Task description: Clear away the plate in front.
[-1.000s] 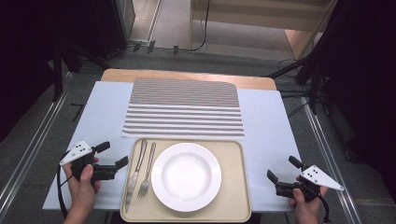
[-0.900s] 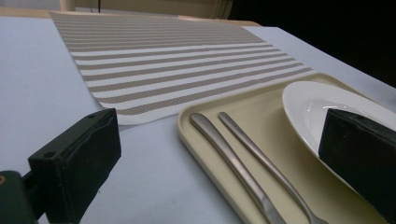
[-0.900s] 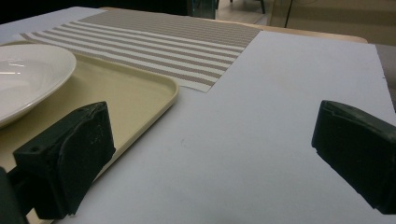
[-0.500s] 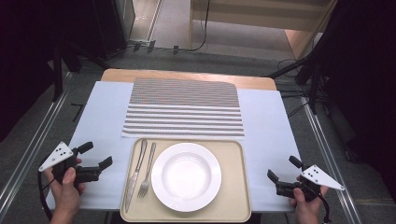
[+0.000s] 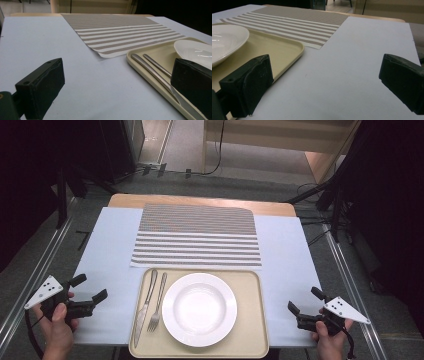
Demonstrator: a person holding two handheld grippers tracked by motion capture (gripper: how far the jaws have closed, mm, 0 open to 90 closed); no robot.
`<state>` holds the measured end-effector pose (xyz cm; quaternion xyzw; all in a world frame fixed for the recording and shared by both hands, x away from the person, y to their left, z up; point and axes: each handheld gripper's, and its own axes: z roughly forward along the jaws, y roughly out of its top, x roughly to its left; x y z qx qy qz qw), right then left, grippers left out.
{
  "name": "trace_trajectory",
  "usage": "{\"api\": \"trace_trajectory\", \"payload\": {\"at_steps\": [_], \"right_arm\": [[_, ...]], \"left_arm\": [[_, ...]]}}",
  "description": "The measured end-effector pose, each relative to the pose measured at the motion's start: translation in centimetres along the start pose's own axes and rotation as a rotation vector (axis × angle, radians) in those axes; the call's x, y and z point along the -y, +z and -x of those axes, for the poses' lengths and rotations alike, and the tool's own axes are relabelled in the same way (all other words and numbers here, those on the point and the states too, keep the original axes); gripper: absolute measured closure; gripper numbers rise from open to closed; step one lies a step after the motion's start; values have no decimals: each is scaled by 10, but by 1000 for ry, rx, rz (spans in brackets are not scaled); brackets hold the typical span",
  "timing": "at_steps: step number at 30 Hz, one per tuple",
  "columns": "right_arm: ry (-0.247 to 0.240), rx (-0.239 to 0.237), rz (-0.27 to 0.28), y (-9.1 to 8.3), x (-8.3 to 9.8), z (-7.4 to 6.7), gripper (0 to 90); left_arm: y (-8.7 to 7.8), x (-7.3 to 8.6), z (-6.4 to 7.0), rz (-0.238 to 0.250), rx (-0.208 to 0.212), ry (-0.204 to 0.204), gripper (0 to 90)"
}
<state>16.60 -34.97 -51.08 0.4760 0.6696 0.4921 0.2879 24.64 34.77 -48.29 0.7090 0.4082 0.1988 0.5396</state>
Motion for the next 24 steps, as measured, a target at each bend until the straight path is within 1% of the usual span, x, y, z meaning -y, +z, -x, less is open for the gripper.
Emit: {"api": "trace_trajectory", "payload": {"at_steps": [2, 9, 14, 15, 19, 24], "right_arm": [[5, 5, 3, 0, 0, 1, 0], [14, 12, 6, -2, 1, 4, 0], [20, 16, 5, -2, 1, 6, 0], [21, 15, 6, -2, 1, 6, 0], [16, 16, 4, -2, 1, 5, 0], [18, 15, 3, -2, 2, 6, 0]], "left_arm": [[-2, 1, -1, 7, -10, -6, 0], [-10, 3, -8, 11, -40, 18, 0], [-12, 4, -10, 18, -39, 9, 0], [-11, 5, -9, 15, -39, 16, 0], [-8, 5, -8, 0, -32, 26, 0], [-9, 6, -9, 3, -33, 13, 0]]}}
